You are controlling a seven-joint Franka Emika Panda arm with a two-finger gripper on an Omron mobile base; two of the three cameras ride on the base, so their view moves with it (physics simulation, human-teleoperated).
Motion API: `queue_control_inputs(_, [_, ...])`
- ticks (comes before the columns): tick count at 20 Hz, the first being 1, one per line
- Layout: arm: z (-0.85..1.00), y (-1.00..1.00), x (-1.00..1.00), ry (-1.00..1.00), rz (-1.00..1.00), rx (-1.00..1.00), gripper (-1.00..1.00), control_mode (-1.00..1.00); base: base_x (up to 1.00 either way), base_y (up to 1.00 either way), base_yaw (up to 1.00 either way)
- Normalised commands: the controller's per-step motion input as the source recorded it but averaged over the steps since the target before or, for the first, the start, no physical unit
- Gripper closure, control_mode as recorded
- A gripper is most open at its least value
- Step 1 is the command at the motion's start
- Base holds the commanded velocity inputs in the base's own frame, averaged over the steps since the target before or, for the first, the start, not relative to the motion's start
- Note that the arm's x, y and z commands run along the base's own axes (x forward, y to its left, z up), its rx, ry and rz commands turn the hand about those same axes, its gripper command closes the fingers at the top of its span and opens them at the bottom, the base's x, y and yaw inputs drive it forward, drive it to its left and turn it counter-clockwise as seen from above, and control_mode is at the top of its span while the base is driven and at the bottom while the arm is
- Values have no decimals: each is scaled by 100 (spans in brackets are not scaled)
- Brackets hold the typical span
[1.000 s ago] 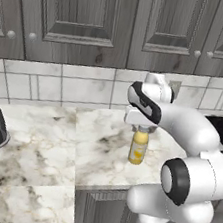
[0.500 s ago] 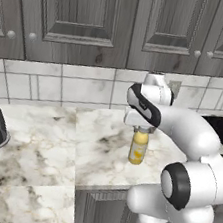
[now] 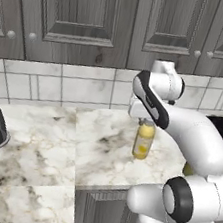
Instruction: There is a wine glass and glass cup on the dining counter. Place the wine bottle next to the wine glass and the juice bottle next to the glass cup.
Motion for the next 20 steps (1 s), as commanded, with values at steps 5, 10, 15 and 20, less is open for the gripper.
queue_control_inputs(5, [49,0,-45,0,0,0,100,-100,0,0,0])
queue_control_inputs(10, [26,0,-39,0,0,1,100,-100,0,0,0])
queue_control_inputs(15, [11,0,-35,-3,0,0,100,-100,0,0,0])
queue_control_inputs(20, [0,0,-3,0,0,0,100,-100,0,0,0])
